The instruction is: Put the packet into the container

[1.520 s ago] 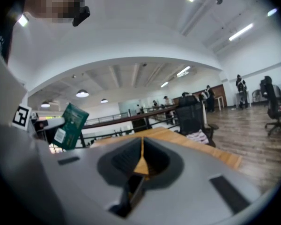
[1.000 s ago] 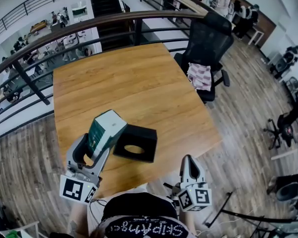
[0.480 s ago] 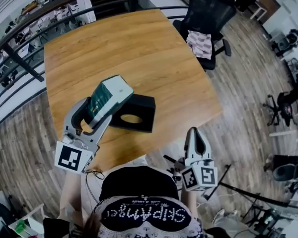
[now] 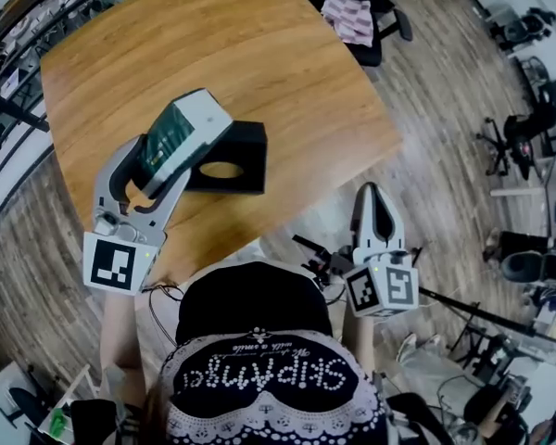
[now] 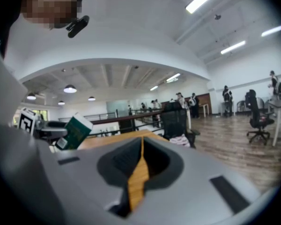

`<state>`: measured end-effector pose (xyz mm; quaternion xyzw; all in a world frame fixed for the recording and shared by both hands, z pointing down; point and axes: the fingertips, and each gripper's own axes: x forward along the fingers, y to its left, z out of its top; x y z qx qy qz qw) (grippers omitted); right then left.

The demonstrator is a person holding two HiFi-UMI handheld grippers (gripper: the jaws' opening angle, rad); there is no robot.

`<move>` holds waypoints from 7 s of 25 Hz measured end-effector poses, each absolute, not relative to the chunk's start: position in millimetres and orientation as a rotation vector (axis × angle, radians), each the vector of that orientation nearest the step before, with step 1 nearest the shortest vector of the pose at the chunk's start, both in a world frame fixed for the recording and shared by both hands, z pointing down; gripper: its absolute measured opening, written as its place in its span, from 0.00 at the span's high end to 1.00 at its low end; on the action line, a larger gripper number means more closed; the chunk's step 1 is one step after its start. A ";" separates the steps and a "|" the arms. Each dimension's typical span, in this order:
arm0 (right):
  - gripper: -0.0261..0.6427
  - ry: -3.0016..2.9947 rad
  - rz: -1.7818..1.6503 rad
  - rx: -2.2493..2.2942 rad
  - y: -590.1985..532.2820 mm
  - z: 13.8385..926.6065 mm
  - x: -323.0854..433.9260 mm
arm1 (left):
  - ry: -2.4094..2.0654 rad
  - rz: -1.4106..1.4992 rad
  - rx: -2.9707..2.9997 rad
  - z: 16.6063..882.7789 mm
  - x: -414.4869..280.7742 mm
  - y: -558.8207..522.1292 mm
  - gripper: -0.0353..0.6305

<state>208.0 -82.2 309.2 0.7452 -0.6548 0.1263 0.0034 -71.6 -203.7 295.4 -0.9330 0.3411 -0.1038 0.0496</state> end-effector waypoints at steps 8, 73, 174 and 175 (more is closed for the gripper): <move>0.91 -2.017 0.388 2.357 -73.2 310.3 215.6 | 0.945 -0.353 -2.873 306.9 -57.6 -201.4 0.45; 0.91 -1.858 0.534 2.441 -52.4 351.5 231.0 | 0.463 -0.738 -2.923 442.7 5.8 -207.9 0.45; 0.91 -1.854 0.579 2.446 -52.5 356.0 228.0 | -0.039 -1.364 -2.810 564.3 38.3 -189.5 0.46; 0.91 -1.855 0.578 2.446 -52.1 356.1 228.1 | -0.039 -1.367 -2.812 564.5 38.5 -189.1 0.46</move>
